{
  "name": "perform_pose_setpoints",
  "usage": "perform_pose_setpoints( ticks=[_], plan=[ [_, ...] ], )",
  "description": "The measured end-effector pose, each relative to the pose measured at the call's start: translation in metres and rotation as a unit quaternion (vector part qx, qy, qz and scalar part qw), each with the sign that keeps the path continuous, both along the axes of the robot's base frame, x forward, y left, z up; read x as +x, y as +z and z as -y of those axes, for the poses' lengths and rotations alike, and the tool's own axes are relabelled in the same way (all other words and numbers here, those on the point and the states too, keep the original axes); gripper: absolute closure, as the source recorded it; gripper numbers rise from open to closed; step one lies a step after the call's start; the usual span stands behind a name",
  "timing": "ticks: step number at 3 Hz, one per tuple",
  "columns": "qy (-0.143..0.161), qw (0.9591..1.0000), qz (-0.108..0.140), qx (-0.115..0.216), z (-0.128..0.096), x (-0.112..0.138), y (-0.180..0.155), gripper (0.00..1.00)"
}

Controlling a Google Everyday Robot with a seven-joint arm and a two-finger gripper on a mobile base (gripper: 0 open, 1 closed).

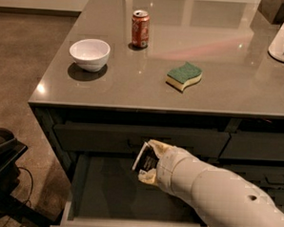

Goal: Pick rxbar chocolate from middle drawer and place on counter

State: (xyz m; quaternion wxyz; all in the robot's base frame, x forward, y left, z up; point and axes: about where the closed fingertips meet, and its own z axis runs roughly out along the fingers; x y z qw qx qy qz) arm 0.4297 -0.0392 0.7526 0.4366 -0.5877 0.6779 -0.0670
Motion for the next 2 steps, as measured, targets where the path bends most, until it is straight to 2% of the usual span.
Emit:
perform_pose_setpoints(
  ticks=[1, 2],
  plan=[
    [0.034, 0.9968, 0.066, -0.03, -0.014, 0.014, 0.062, 1.0],
    [0.062, 0.99, 0.119, -0.045, -0.025, 0.035, 0.123, 1.0]
  ],
)
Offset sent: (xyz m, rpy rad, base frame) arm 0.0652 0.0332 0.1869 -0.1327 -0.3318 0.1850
